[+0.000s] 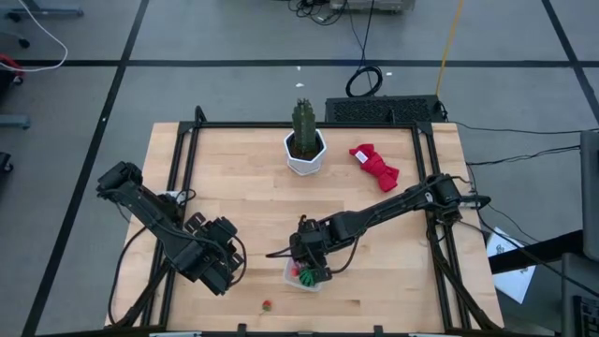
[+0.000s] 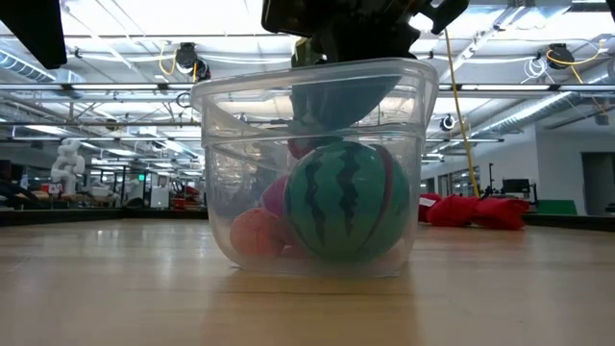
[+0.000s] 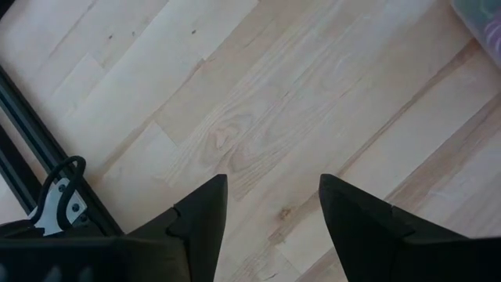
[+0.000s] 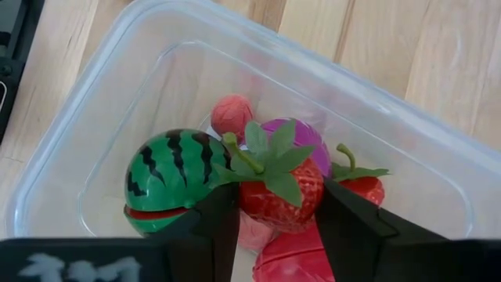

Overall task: Pick and placing Produce into tupperware
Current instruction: Put the top red strawberry into the transparent bin, then put the red strawberry into the transparent bin

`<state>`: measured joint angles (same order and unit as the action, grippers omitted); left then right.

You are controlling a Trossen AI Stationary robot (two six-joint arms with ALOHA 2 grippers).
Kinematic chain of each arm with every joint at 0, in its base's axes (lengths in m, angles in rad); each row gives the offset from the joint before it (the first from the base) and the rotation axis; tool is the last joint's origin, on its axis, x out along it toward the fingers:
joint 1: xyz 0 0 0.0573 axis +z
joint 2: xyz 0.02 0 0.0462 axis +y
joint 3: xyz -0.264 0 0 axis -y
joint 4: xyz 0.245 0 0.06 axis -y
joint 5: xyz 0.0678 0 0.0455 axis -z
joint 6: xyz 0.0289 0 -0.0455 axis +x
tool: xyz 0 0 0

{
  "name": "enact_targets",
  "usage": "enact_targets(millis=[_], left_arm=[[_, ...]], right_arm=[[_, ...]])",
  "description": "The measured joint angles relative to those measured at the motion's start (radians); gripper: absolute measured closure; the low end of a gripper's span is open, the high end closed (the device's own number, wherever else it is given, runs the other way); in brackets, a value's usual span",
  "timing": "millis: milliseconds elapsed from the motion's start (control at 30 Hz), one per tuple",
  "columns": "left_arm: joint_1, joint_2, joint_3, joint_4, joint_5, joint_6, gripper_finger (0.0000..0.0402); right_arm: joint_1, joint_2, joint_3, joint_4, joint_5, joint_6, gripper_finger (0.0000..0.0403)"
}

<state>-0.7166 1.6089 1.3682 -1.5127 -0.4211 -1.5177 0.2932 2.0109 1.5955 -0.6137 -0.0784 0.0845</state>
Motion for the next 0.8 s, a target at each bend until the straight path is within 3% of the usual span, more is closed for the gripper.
enact_targets(millis=[400, 800], left_arm=[[0.000, 0.000, 0.000, 0.000, 0.000, 0.000, 0.0192], [0.000, 0.000, 0.000, 0.006, -0.003, 0.039, 0.0192]], right_arm=[[0.000, 0.000, -0.001, 0.002, 0.000, 0.000, 0.0199], [0.025, -0.065, -0.002, 0.020, -0.006, -0.017, 0.0193]])
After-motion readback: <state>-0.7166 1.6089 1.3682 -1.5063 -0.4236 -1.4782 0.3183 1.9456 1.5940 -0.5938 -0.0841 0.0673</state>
